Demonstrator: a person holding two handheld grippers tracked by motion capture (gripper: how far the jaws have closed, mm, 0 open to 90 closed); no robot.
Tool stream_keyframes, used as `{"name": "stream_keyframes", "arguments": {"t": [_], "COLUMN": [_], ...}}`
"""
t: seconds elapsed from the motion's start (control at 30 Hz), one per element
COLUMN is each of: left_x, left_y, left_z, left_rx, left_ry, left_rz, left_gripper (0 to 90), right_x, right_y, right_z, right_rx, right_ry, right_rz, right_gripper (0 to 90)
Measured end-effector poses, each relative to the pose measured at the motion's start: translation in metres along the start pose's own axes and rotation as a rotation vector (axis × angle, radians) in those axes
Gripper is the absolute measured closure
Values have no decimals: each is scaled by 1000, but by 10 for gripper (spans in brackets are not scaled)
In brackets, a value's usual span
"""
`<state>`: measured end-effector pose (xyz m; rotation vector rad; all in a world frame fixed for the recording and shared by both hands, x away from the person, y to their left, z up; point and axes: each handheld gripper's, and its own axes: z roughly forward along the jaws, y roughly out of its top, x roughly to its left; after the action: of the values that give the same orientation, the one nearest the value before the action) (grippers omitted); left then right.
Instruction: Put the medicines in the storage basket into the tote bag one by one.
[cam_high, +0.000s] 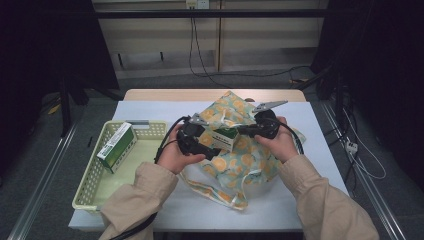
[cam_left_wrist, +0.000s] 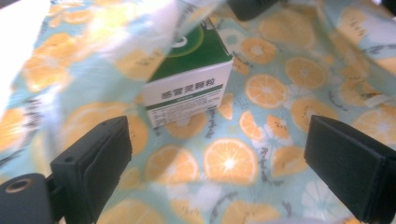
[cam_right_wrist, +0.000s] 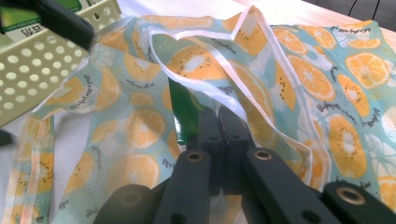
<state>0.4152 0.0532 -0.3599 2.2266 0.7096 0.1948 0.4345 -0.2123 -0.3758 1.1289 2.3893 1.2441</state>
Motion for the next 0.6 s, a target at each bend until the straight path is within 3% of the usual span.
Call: {"name": "stream_keyframes", "arguments": {"t": [0.03, 0.07, 0.1, 0.13, 0.17, 0.3, 0.33, 0.37, 0.47, 0.5, 0.53, 0.6], "left_x": [2, 3, 7, 9, 14, 28, 30, 34, 45, 48, 52, 59], "left_y": [-1, -2, -4, -5, -7, -15, -18, -20, -30, -33, -36, -42], "left_z": [-6, -12, -17, -22, -26, -44, -49, -51, -59, -62, -64, -68], "left_rx": [-1, 2, -8, -6, -12, -27, -19, -22, -15, -3, -3, 1], "left_ry": [6, 39, 10, 45, 23, 47, 87, 65, 81, 114, 101, 118], "left_rz": [5, 7, 5, 2, -5, -15, -25, -29, -50, -47, -55, -66], "left_gripper": [65, 60, 56, 56, 56, 53, 53, 53, 53, 53, 53, 53], "right_x": [0, 1, 1, 1, 1, 1, 1, 1, 1, 1, 1, 1], "right_y": [0, -1, -1, -1, -1, 0, 0, 0, 0, 0, 0, 0], "right_z": [0, 0, 1, 1, 1, 0, 0, 0, 0, -1, -1, -1], "right_rx": [1, 4, 5, 5, 4, 4, 4, 5, 5, 8, 7, 5], "right_ry": [1, 2, 3, 3, 2, 2, 2, 1, 0, 0, -1, -2], "right_rz": [-3, -3, -3, -2, -2, -7, -6, -5, -4, -5, -7, -5], "right_gripper": [900, 900, 900, 900, 900, 900, 900, 900, 900, 900, 900, 900]}}
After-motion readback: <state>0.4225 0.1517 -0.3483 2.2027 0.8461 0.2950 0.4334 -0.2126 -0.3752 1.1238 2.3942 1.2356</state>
